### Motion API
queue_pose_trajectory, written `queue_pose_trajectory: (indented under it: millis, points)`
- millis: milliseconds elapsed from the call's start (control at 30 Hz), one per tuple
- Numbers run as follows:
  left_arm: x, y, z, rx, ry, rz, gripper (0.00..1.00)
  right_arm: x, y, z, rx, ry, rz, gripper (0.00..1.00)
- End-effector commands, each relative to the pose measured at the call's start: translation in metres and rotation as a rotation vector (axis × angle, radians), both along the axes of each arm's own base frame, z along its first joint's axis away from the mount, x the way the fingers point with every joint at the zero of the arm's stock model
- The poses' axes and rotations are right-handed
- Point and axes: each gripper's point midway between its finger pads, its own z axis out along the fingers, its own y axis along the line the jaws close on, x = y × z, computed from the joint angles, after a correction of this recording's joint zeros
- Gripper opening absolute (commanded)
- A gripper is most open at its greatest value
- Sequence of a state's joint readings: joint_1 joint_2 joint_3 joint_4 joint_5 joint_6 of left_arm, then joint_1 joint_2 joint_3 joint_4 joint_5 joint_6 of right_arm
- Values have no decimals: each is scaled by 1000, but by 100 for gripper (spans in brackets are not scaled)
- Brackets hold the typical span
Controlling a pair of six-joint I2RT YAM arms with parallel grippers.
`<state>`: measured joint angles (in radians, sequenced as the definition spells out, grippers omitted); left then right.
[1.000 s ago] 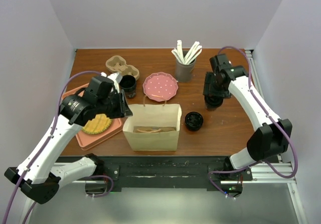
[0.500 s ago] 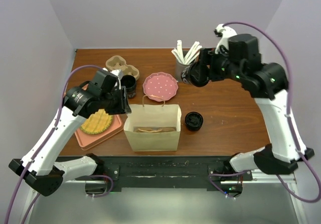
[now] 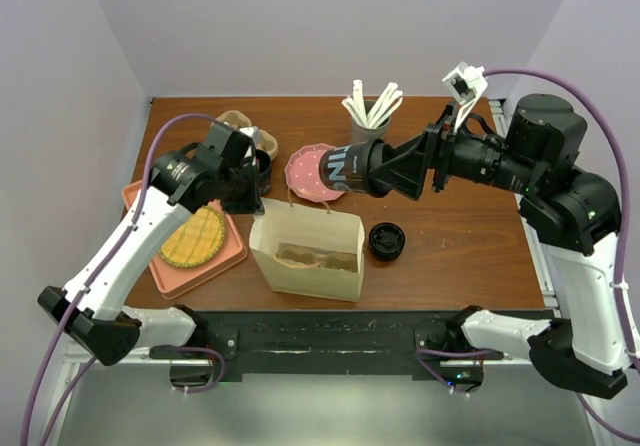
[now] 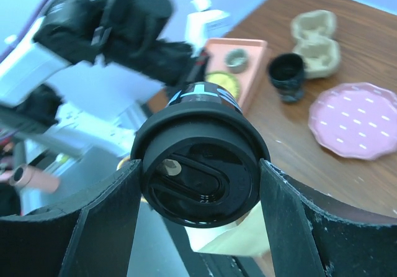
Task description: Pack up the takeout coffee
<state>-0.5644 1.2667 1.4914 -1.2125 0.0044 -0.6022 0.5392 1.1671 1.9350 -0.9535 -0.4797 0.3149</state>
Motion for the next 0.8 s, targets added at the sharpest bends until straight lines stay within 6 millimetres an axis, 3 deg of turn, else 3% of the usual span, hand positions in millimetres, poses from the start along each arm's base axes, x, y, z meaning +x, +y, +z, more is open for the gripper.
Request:
queue_pose_trajectory:
  millis: [0,133,167,333,467,533,700,733,767]
  points:
    - [14,-16,31,-85,-69,0,0,-23,19,24,107,-81,165,29]
    - [19,-20,31,-103,-48,16,0,-26,33,7,48,-49,216,29]
    - [18,-23,33,-118,-41,17,0,-35,41,2,27,-37,256,29]
    - [22,-23,38,-127,-43,42,0,-28,62,-23,-121,-34,253,29]
    - [29,-26,47,-151,-95,42,0,-33,66,-26,-195,-53,261,28]
    - [33,-29,62,-205,-167,44,0,-28,65,-34,-259,-75,226,27]
    - [29,-33,61,-247,-160,55,0,-35,66,-67,-441,-64,184,23]
    - [26,-31,68,-272,-193,56,0,-38,68,-72,-462,-61,184,23]
    - [24,-26,61,-263,-187,84,0,-41,68,-78,-504,-70,172,23]
